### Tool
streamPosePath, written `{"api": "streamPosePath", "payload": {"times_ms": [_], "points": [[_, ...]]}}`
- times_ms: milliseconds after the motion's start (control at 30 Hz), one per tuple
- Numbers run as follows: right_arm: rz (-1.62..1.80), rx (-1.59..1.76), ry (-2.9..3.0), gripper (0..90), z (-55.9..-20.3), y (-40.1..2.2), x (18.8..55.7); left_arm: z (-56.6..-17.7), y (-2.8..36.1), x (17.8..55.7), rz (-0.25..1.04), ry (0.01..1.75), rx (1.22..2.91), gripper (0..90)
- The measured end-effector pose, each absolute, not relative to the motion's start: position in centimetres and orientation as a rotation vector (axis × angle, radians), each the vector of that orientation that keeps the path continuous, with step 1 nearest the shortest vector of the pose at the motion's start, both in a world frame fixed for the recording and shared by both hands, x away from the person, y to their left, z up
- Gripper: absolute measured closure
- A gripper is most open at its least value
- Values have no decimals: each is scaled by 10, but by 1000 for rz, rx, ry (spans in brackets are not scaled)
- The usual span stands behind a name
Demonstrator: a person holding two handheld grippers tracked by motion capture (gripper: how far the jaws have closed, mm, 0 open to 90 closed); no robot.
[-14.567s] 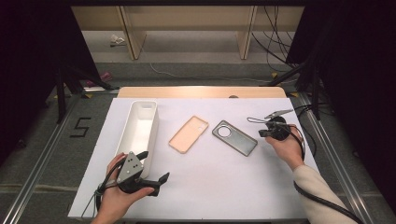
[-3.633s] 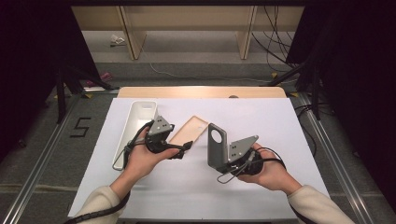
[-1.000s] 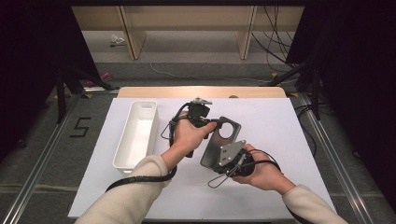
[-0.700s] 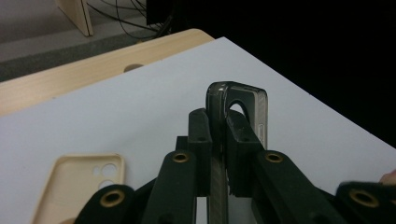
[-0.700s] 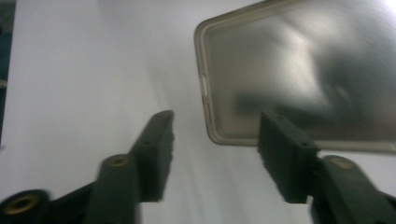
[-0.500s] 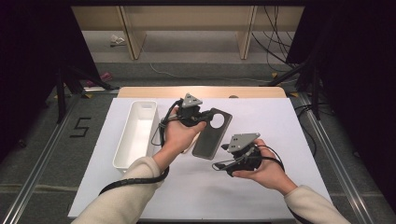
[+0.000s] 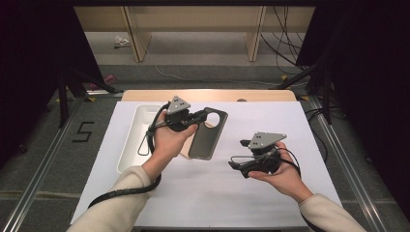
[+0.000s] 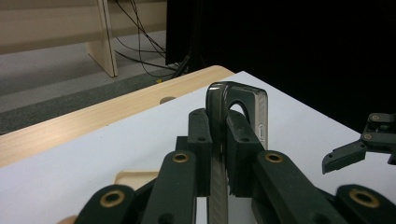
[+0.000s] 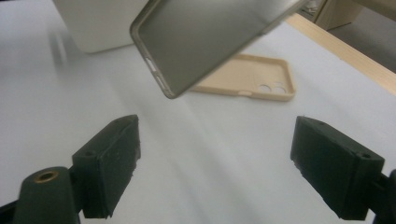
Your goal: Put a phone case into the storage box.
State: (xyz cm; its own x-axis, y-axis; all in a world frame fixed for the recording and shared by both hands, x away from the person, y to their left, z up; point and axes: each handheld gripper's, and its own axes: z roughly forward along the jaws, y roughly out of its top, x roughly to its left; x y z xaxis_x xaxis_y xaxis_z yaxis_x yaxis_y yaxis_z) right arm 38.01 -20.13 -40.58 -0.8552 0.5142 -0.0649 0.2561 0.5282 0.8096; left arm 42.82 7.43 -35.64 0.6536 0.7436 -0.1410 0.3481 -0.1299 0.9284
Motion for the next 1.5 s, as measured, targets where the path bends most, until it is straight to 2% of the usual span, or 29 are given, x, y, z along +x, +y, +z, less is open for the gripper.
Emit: {"api": "streamPosePath", "payload": {"times_ms": [800, 1500], "points": [[1334, 822, 2346, 161, -404, -226, 380, -336, 115, 426, 472, 892, 1638, 817], [1345, 878, 2278, 162, -402, -243, 378, -325, 134, 428, 500, 896, 1609, 817]]}}
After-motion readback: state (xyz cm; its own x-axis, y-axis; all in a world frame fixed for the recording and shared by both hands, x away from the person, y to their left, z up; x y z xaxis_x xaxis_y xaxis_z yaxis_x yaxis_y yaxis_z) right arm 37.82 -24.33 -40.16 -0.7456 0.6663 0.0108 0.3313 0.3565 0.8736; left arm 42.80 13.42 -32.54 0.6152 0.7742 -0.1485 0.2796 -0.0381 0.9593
